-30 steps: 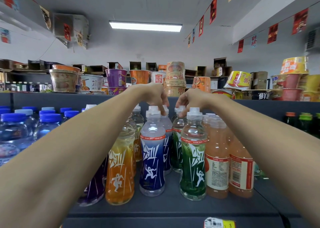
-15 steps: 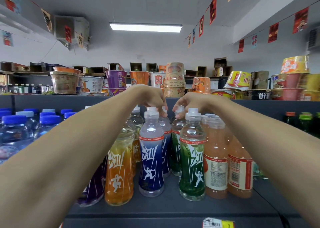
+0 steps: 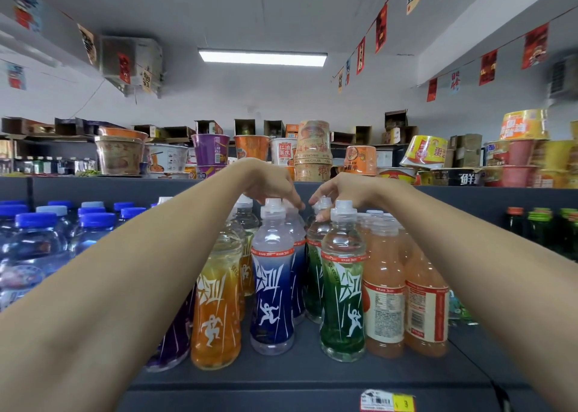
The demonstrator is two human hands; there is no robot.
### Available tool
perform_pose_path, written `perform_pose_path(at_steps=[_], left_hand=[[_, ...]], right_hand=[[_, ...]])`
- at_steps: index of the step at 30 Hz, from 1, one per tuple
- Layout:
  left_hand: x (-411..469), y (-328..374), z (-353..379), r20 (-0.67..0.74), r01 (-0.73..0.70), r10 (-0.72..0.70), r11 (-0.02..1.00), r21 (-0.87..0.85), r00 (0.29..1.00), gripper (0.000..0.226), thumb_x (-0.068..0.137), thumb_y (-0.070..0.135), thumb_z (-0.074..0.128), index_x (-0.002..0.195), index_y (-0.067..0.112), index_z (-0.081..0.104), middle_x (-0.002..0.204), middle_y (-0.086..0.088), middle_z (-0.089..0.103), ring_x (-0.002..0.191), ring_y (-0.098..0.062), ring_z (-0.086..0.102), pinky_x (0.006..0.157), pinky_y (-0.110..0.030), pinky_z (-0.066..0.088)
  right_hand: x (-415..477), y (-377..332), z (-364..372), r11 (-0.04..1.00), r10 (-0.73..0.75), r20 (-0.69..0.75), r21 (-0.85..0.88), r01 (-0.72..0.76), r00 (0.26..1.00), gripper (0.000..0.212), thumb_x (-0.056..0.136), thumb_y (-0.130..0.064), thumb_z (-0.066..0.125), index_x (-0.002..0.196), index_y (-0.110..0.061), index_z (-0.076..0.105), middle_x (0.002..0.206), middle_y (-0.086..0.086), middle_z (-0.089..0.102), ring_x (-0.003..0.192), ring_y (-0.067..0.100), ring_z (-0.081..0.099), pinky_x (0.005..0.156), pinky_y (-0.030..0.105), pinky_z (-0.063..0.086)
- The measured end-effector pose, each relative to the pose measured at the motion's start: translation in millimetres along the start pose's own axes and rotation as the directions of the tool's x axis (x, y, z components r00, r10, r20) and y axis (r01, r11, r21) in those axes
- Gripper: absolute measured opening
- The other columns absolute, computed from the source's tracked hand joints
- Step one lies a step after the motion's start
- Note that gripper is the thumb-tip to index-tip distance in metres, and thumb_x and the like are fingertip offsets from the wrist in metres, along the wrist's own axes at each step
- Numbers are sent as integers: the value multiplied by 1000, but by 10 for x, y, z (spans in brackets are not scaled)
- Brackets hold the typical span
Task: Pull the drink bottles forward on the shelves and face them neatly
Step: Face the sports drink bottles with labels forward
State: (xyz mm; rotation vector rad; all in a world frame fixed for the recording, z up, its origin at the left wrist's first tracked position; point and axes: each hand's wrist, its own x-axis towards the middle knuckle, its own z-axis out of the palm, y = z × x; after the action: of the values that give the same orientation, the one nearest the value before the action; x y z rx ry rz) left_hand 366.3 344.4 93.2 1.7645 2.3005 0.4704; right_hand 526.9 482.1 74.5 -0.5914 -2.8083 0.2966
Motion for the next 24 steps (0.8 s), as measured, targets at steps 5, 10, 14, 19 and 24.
perform_pose_path(at_steps=[5,10,14,19,24], left_hand=[[-140,1,-52,-166,-85,75,995,-52,983,47,97,41,61,132,9,61,127,-7,64,111,-18,62,93,-34,53],[-315,-12,123,-349,-113,231,938,327,908,44,97,50,56,116,14,73,103,1,73,87,-10,67,73,-24,55],[-521,-86,246,-271,-126,264,891,436,926,59,86,67,59,117,17,71,113,3,71,96,-10,64,73,-20,48],[-628,-166,368,-277,-127,261,899,419,925,55,85,55,70,128,20,62,133,-2,58,122,-21,52,92,-30,39],[-713,-160,356,-275,-145,269,906,399,923,49,89,52,67,126,19,63,132,-3,58,121,-22,52,90,-29,37]], right_hand=[[-114,-63,-51,944,91,-257,331,0,962,41,88,-55,67,115,-25,71,109,-5,72,94,9,71,77,27,58],[-356,-233,158,967,30,-473,237,95,880,39,93,-58,59,87,-24,77,80,-12,75,76,7,71,69,28,56],[-570,-310,427,993,-33,-536,78,88,843,48,95,-58,53,74,-20,73,73,-5,71,70,10,65,69,34,53],[-715,-348,618,994,-65,-547,-113,4,834,37,92,-61,54,88,-26,63,80,-8,62,80,14,60,73,34,49],[-791,-438,542,997,-59,-476,-74,27,878,23,97,-34,53,89,-14,62,81,0,65,73,17,60,77,39,54]])
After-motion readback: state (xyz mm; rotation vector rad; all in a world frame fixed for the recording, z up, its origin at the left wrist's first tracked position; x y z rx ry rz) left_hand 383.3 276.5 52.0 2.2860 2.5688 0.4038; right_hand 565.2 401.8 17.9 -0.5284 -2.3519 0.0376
